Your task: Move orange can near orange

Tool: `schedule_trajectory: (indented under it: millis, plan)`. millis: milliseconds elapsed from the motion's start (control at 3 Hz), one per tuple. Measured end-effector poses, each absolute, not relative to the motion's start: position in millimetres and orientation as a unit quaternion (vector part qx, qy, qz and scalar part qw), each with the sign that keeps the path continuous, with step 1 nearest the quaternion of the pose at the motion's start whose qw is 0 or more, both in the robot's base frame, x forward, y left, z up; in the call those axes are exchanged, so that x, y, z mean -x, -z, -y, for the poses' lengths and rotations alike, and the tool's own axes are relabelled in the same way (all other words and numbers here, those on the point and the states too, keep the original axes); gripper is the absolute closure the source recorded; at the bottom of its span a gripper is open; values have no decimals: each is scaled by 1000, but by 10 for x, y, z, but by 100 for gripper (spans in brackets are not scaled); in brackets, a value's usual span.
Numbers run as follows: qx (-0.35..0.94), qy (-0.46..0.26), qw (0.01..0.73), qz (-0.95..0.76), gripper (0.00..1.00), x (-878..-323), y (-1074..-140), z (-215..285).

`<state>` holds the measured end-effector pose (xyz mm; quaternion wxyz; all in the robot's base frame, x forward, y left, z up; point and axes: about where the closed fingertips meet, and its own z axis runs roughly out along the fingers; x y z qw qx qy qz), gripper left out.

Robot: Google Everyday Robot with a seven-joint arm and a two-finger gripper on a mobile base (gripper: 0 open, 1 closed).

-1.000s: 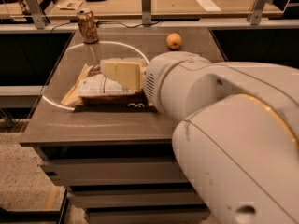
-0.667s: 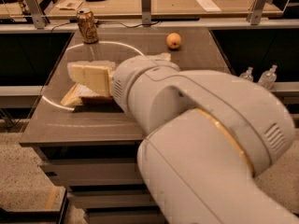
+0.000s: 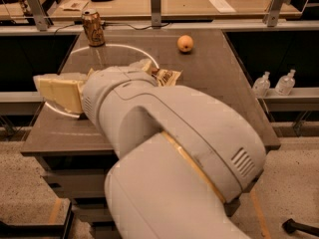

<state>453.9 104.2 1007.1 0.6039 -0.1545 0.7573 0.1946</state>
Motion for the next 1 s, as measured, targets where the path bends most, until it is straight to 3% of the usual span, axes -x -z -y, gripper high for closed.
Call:
schedule_trajectory:
  millis: [1000]
  plan:
    - [188, -243, 633, -711, 0, -4660, -10123, -1151]
